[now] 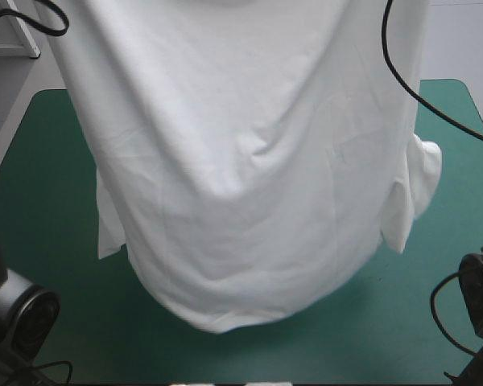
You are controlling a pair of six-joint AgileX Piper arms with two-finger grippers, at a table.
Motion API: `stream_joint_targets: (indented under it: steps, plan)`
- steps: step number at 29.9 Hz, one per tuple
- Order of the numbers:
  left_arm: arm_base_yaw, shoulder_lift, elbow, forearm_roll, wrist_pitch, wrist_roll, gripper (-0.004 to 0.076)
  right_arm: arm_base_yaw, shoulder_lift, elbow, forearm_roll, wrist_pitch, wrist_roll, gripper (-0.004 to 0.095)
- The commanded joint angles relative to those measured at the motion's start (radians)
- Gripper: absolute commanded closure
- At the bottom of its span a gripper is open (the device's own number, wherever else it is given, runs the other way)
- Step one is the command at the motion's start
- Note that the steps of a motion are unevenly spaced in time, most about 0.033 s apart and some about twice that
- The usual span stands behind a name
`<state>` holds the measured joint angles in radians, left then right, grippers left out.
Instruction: Fold the cloth
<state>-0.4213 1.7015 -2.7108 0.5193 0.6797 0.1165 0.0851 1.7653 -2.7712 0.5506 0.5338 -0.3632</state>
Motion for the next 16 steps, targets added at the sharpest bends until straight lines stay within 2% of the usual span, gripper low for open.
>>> stream_joint_targets:
  steps: [1, 5, 7, 13, 16]
  plan:
    - [0.099, 0.046, -0.008, -0.144, -0.194, -0.024, 0.0701, 0.001, 0.018, -0.012, 0.073, -0.163, -0.026, 0.0925]
    - [0.212, 0.122, -0.008, -0.340, -0.387, -0.008, 0.0701, 0.001, 0.067, -0.012, 0.228, -0.321, -0.148, 0.0925]
    - [0.239, 0.124, -0.015, -0.383, -0.397, 0.020, 0.0701, -0.001, 0.070, -0.012, 0.280, -0.336, -0.205, 0.0925]
    - [0.277, 0.124, -0.024, -0.395, -0.349, 0.107, 0.0701, -0.055, 0.083, -0.007, 0.275, -0.177, -0.193, 0.0925]
    - [0.277, 0.143, 0.000, -0.421, -0.319, 0.132, 0.0701, -0.084, 0.110, -0.005, 0.209, -0.021, -0.122, 0.0925]
